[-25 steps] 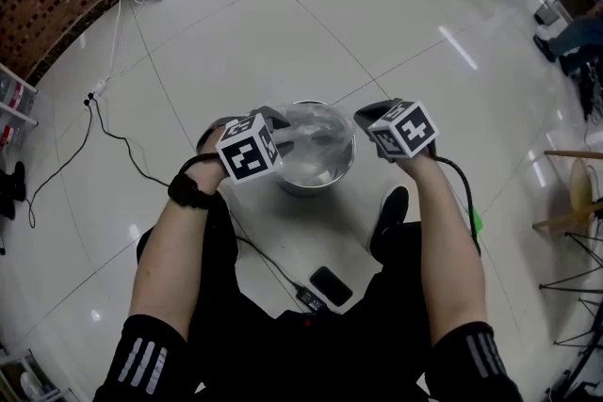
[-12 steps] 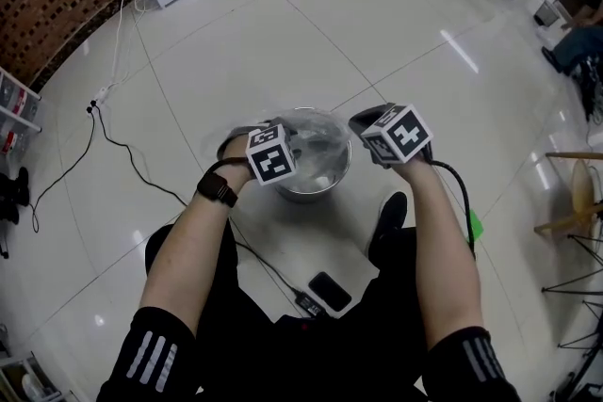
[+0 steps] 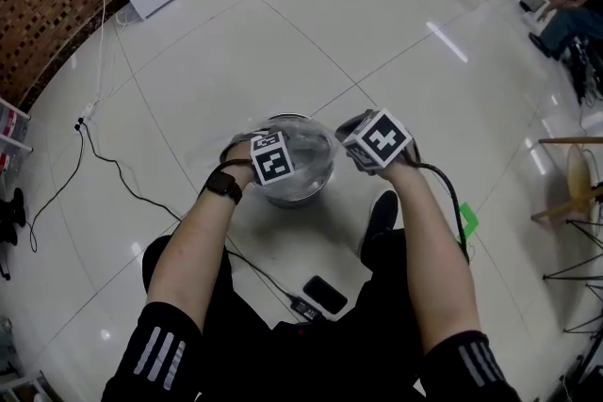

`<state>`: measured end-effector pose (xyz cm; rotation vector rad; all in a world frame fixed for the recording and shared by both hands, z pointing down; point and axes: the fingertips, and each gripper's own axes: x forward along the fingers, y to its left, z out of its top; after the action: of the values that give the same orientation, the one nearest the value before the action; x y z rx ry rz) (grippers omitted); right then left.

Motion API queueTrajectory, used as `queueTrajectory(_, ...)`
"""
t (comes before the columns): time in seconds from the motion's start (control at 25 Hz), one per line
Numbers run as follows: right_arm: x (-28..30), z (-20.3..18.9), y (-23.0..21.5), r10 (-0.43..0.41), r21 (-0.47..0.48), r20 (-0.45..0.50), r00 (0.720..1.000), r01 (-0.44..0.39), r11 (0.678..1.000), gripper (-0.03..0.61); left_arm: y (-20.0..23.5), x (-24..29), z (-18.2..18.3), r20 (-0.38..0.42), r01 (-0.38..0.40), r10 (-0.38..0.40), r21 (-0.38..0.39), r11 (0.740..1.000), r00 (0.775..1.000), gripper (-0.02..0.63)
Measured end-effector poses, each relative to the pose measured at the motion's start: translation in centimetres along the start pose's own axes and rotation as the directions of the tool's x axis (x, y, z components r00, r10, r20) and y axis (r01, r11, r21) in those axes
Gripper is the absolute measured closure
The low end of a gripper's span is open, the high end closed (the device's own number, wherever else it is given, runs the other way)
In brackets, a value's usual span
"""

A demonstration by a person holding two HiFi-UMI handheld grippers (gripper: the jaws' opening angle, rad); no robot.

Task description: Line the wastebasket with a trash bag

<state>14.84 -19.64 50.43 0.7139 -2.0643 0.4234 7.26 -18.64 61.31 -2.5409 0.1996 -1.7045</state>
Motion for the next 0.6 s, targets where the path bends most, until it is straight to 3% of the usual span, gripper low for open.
queueTrajectory(0.28, 2.2, -1.6, 0.5, 0.011, 0.002, -0.067, 0.998, -0.011, 1.0, 0.572, -1.7, 3.7, -0.6, -0.048, 0.107, -0.108, -0.03, 0.994, 0.993, 0.328)
queueTrajectory(0.6, 3.6, -2.0, 0.3, 0.012, -0.02, -0.097, 0.995, -0.015, 1.0, 0.572, -2.1, 7.9, -1.4, -0.064, 0.146, -0.151, -0.071, 0.987, 0.986, 0.328)
